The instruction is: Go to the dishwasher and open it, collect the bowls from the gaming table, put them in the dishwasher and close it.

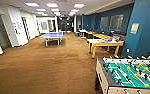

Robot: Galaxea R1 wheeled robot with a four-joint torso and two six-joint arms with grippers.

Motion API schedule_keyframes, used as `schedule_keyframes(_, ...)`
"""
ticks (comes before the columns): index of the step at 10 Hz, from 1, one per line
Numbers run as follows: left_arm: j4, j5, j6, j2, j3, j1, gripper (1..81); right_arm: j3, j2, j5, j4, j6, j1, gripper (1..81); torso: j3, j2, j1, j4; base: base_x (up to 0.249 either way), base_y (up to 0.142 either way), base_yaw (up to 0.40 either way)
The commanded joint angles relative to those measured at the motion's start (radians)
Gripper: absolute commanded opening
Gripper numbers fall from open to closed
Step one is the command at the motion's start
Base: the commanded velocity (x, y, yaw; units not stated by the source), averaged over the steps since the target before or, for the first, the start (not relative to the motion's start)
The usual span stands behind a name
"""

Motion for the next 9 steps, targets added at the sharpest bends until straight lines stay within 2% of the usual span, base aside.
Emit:
schedule_keyframes(1, 0.002, 0.049, -0.002, -0.015, 0.003, -0.043, 81.1, -0.003, -0.011, -0.047, 0.001, -0.002, 0.044, 81.1, 0.0, 0.0, 0.0, 0.0, 0.107, 0.0, 0.0)
schedule_keyframes(9, 0.004, 0.05, -0.002, -0.012, 0.003, -0.042, 81.1, -0.002, -0.005, -0.047, 0.001, -0.002, 0.046, 81.1, 0.0, 0.0, 0.0, 0.0, 0.127, 0.0, 0.0)
